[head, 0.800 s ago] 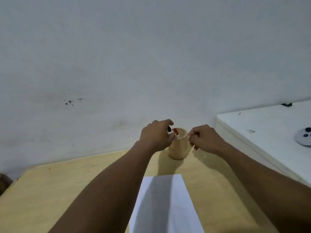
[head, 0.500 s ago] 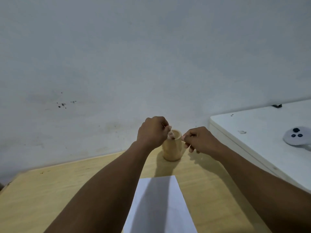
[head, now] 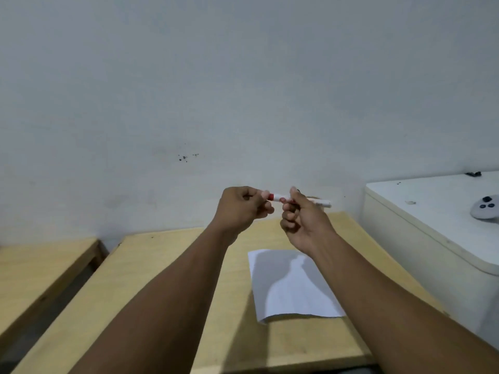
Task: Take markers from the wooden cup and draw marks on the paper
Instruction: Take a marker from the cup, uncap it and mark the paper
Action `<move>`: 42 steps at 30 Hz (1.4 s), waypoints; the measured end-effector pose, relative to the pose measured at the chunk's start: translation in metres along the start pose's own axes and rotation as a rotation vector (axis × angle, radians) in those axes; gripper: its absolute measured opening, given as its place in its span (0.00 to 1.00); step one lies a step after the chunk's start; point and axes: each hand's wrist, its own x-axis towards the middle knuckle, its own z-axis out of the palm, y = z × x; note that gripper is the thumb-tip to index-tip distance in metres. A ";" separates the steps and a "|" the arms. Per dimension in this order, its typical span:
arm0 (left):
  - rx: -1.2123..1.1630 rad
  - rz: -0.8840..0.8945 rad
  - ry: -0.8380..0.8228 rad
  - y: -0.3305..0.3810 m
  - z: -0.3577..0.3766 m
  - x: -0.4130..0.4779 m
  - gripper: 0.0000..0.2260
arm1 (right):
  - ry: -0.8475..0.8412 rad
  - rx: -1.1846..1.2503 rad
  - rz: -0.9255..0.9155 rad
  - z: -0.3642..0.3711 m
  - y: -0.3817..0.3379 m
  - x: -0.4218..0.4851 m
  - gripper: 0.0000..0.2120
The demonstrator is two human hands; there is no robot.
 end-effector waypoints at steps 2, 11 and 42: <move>-0.116 -0.060 0.092 -0.011 -0.012 -0.010 0.11 | -0.056 -0.034 -0.046 0.002 0.002 -0.004 0.11; 0.784 -0.163 -0.089 -0.103 -0.075 -0.019 0.04 | -0.039 -0.619 -0.178 -0.027 0.009 0.018 0.04; 0.514 -0.482 -0.233 -0.156 -0.046 0.013 0.12 | -0.003 -0.617 -0.157 -0.051 0.096 0.087 0.08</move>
